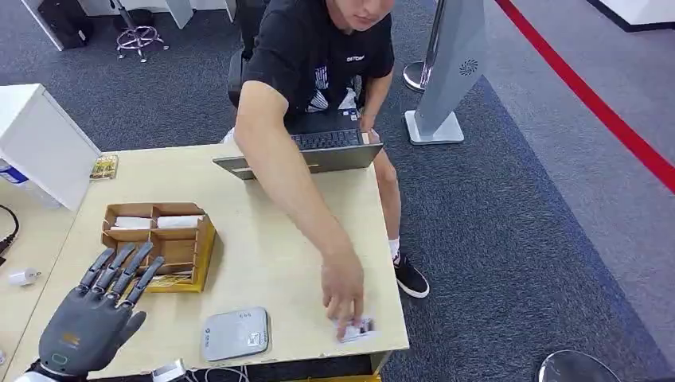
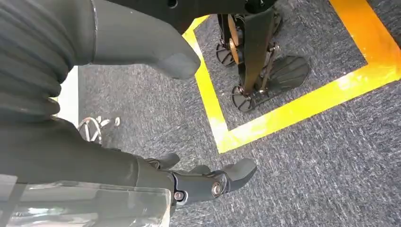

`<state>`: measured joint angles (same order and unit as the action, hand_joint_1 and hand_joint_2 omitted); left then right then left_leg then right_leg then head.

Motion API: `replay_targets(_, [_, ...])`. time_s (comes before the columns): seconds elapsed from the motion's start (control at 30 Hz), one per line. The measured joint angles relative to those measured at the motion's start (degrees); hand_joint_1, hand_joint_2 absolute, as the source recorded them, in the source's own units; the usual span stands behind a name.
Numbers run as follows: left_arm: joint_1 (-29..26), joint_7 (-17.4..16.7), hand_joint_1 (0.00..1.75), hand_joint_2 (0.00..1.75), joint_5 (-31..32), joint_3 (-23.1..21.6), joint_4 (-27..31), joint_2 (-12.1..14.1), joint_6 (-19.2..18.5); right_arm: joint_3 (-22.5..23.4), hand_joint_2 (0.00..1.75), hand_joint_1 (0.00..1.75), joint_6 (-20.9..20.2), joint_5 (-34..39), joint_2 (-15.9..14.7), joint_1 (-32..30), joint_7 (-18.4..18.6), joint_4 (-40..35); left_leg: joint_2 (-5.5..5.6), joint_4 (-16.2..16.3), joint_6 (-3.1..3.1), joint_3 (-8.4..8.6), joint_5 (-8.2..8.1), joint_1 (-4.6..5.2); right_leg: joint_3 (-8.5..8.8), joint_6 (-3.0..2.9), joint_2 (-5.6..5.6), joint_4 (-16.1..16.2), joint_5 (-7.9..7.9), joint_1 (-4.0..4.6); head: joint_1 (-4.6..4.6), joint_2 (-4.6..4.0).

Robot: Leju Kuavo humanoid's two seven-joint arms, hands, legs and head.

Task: Pass the card to the sensor for recognition and then transmit it.

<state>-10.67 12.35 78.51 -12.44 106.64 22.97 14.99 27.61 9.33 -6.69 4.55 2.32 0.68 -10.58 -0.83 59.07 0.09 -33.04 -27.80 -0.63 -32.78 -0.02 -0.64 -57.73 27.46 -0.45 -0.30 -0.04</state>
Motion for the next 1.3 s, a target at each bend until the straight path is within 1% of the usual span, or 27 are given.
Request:
replay_targets(0.1, [-0.09,-0.57,0.0,1.75,0.85,0.0,-0.44,0.42,-0.79,0.09,1.75,0.0,-0.35,-0.35,0.0,0.0,0.02,0.0,0.0,0.0,0.0,0.0,0.0,0.0,0.0,0.0,0.0,0.0,0.0,0.0,0.02,0.0])
replay_targets(0.2, [-0.3,-1.47,0.0,1.75,2.06,0.0,-2.06,1.51,-1.4,0.09,1.75,0.0,-1.6,-0.68,-0.02,0.01,0.11,0.0,-0.01,0.0,0.0,0.0,0.0,0.0,0.0,0.0,0.01,0.0,0.0,0.0,0.02,0.0])
replay_targets(0.37, [-0.29,-1.81,0.0,1.75,1.18,0.0,-5.69,2.62,-1.22,0.09,1.75,0.0,-2.14,-1.29,-0.04,0.0,0.35,0.0,0.0,0.0,0.0,0.01,0.0,-0.01,0.0,0.0,0.0,0.0,0.0,0.01,0.02,0.0])
replay_targets(0.6, [-0.23,-1.86,0.0,1.75,1.16,0.0,-7.8,2.89,-1.22,0.11,1.75,0.0,-2.16,-1.42,-0.07,0.0,0.33,0.0,0.0,0.0,0.0,0.0,0.0,0.0,0.0,0.0,0.0,0.0,0.0,0.0,0.02,0.0])
replay_targets(0.67, [0.15,-2.51,0.0,1.75,1.71,0.07,-8.55,2.6,-0.5,0.11,1.75,0.0,-2.23,-1.79,-0.07,0.01,0.31,0.0,0.0,0.0,0.0,0.0,0.0,0.0,0.0,0.0,-0.01,0.01,0.0,0.0,0.02,0.0])
replay_targets(0.73, [0.94,-3.06,0.0,1.75,2.65,0.52,-9.72,1.53,0.5,0.11,1.75,0.0,-2.32,-2.29,-0.07,0.02,0.26,0.0,0.02,0.0,0.0,0.0,0.0,0.01,0.0,0.0,-0.02,0.02,0.0,-0.01,0.02,0.0])
replay_targets(1.0, [4.72,-3.45,0.0,1.75,3.56,3.56,-14.71,-4.92,2.19,0.11,1.75,0.0,-3.19,-3.45,-0.07,0.06,0.28,0.0,0.02,0.01,0.01,0.01,0.0,0.0,0.0,0.01,-0.02,0.01,-0.02,-0.01,0.02,0.0])
replay_targets(1.13, [7.11,-2.88,0.0,1.75,3.21,5.16,-17.51,-8.31,3.5,0.11,1.75,0.0,-3.54,-4.15,-0.07,0.11,0.2,0.0,0.03,0.02,0.01,0.0,0.0,0.0,0.01,0.01,-0.03,0.01,-0.02,-0.01,0.02,0.0])
replay_targets(1.2, [8.19,-2.71,0.0,1.75,3.04,5.7,-18.78,-9.98,3.61,0.09,1.75,0.0,-3.82,-4.54,-0.07,0.13,-0.02,0.0,0.02,0.02,0.01,0.0,0.0,0.01,0.01,0.01,-0.02,0.01,-0.02,-0.01,0.0,0.0])
replay_targets(1.3, [9.64,-2.19,0.0,1.75,2.53,6.54,-20.81,-11.83,3.5,0.11,1.75,0.0,-4.11,-4.74,-0.11,0.14,-0.17,0.0,0.02,0.02,0.01,0.0,0.0,0.01,0.01,0.01,-0.02,0.01,-0.02,-0.01,0.02,0.0])
